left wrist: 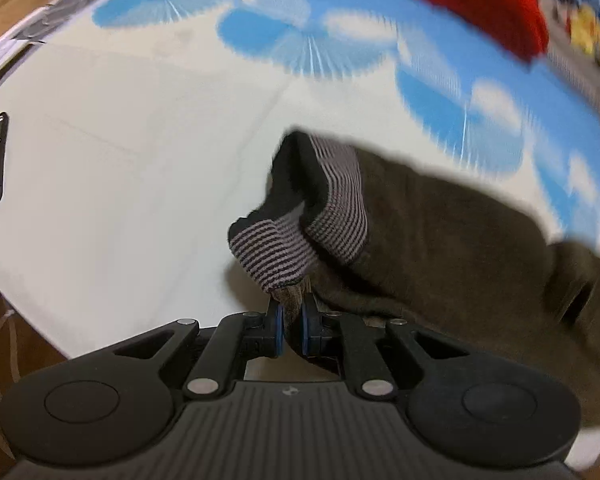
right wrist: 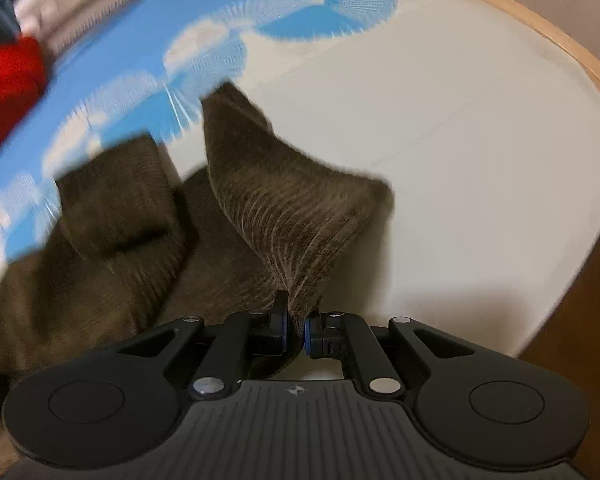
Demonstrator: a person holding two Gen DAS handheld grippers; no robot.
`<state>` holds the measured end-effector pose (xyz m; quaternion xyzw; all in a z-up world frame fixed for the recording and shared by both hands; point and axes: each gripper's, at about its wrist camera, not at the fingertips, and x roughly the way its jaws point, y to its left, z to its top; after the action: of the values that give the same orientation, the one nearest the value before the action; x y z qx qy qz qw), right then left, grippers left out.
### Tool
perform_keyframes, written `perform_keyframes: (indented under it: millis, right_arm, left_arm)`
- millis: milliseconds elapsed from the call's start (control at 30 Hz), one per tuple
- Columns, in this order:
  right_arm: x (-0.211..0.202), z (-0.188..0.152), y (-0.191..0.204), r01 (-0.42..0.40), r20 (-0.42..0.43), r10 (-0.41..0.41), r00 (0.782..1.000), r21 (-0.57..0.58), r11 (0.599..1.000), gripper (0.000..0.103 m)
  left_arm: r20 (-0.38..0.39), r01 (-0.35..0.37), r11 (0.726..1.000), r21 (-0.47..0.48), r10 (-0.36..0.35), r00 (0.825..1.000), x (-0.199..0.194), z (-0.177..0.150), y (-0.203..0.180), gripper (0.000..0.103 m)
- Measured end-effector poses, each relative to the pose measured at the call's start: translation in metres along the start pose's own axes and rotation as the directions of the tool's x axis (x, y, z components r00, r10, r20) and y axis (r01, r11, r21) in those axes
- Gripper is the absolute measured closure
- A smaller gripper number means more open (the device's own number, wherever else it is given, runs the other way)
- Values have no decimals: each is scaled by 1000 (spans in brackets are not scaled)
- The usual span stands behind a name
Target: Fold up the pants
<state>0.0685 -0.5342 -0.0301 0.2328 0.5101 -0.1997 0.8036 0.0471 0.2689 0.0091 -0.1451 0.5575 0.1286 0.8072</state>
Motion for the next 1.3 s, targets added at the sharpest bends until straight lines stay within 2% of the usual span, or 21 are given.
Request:
perform_keyframes:
  millis: [67, 133, 200, 233, 300, 367, 467, 567, 667, 733, 767, 833, 900, 933, 1033, 1067, 1100, 1133, 1200, 1233, 1300]
  right_arm:
    - [10, 2, -5, 30, -76, -29, 997, 15, 999, 97]
    - [22, 5, -11, 34, -141, -30, 990, 26, 999, 96]
    - [25, 7, -14, 16, -160, -13, 987, 19, 1000, 88]
    - [25, 12, -14, 3, -151, 0, 989, 22, 1000, 83]
    - [24, 17, -21, -6, -103, 10, 995, 37, 999, 65]
    - [19, 26, -31, -43, -36, 46, 998, 71, 997, 53]
    - [18, 38, -47, -88, 37, 83, 996, 155, 984, 51]
    - [33, 47, -61, -119, 44, 112, 993, 244, 962, 49]
    - [55, 50, -64, -114, 7, 118, 993, 321, 940, 49]
    - [61, 50, -70, -101, -9, 112, 994, 361, 927, 60]
    - [62, 51, -72, -99, -1, 107, 994, 371, 923, 93]
    - [54, 53, -74, -81, 53, 65, 996, 382, 921, 92]
    - [28, 55, -80, -33, 155, -34, 987, 411, 911, 94]
    - [23, 53, -84, -5, 149, -64, 987, 422, 907, 94]
    - [40, 40, -102, 129, -13, -141, 990, 494, 860, 92]
    - [45, 36, -108, 155, -48, -154, 987, 532, 832, 87]
    - [45, 36, -111, 179, -54, -179, 982, 555, 812, 79]
    - [41, 38, -110, 202, -39, -217, 975, 555, 807, 76]
    - [23, 47, -96, 266, 60, -345, 937, 518, 813, 75]
    - [12, 52, -86, 273, 134, -383, 914, 496, 824, 75]
    - [-3, 56, -66, 210, 258, -349, 901, 446, 870, 73]
  left_arm:
    - [-64, -14, 998, 62, 18, 998, 11, -4, -1, 93]
    - [-101, -7, 996, 83, 15, 995, 16, -8, 1, 92]
    - [-116, 17, 995, 94, -6, 993, 16, -9, 6, 88]
    - [-117, 28, 995, 94, -17, 993, 15, -10, 7, 88]
    - [-113, 56, 995, 79, -47, 992, 13, -8, 9, 84]
    - [-114, 51, 996, 75, -42, 993, 14, -9, 8, 80]
    - [-119, 42, 997, 63, -34, 992, 16, -6, 2, 79]
    - [-143, 13, 998, 56, -5, 990, 27, -4, -4, 78]
    - [-166, -4, 998, 60, 14, 986, 35, -4, -6, 70]
    - [-169, -25, 998, 66, 35, 985, 38, -4, -7, 66]
    - [-164, -37, 997, 65, 48, 985, 38, -3, -6, 65]
    - [-148, -80, 995, 59, 88, 985, 38, -2, -3, 57]
    - [-118, -126, 991, 54, 132, 984, 35, 2, 0, 50]
    - [-97, -147, 988, 49, 151, 984, 33, 5, 1, 50]
    - [-52, -179, 984, 21, 180, 982, 28, 14, 2, 50]
    - [-42, -174, 985, 3, 174, 984, 26, 16, 1, 50]
    - [-27, -159, 987, -14, 159, 987, 23, 19, -1, 51]
    - [-15, -151, 988, -20, 151, 988, 21, 21, -2, 51]
    - [6, -139, 990, -18, 139, 990, 19, 25, -8, 51]
    - [10, -130, 991, -23, 130, 991, 18, 26, -9, 52]
    - [24, -114, 991, -67, 116, 993, 14, 28, -5, 52]
